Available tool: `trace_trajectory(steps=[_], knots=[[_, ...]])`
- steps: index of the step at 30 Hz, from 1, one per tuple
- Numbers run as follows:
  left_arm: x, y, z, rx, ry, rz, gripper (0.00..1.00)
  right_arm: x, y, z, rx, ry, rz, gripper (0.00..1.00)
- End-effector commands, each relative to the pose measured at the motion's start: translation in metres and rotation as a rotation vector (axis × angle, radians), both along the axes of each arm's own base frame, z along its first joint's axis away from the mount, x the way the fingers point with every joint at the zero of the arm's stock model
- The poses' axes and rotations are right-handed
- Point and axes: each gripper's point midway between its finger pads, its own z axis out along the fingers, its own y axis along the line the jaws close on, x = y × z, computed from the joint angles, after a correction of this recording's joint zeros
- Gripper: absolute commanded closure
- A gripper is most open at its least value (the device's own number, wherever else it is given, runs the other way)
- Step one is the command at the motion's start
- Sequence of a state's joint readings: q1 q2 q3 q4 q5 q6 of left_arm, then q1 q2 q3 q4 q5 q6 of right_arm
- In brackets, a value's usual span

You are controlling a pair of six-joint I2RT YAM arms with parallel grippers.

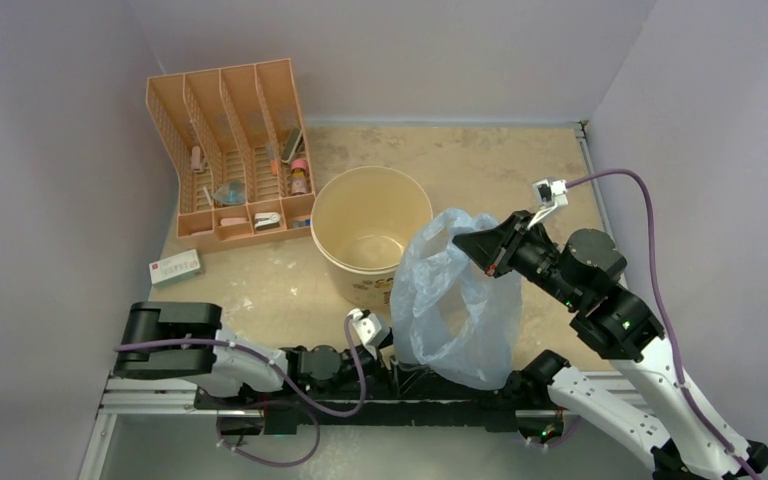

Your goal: Put the trash bags into the trash bin

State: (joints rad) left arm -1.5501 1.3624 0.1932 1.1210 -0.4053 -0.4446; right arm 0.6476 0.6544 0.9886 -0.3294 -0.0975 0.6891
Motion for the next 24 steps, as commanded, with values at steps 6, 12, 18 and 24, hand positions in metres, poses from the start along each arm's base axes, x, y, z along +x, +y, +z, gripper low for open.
trace_trajectory(steps=[6, 12, 18, 24], knots=[[0.01, -0.028, 0.018, -0.085, 0.019, 0.029, 0.49, 0.0, -0.003, 0.012, 0.04, -0.037, -0.019, 1.0], [0.007, -0.032, 0.025, -0.093, -0.001, -0.002, 0.84, 0.005, -0.012, 0.011, 0.031, -0.034, -0.078, 1.0], [0.005, -0.034, 0.039, -0.092, -0.009, -0.04, 1.0, 0.013, -0.024, 0.011, 0.033, -0.029, -0.161, 1.0], [0.015, -0.038, 0.061, -0.05, -0.013, -0.087, 1.0, 0.025, -0.052, 0.022, 0.049, -0.037, -0.336, 1.0]])
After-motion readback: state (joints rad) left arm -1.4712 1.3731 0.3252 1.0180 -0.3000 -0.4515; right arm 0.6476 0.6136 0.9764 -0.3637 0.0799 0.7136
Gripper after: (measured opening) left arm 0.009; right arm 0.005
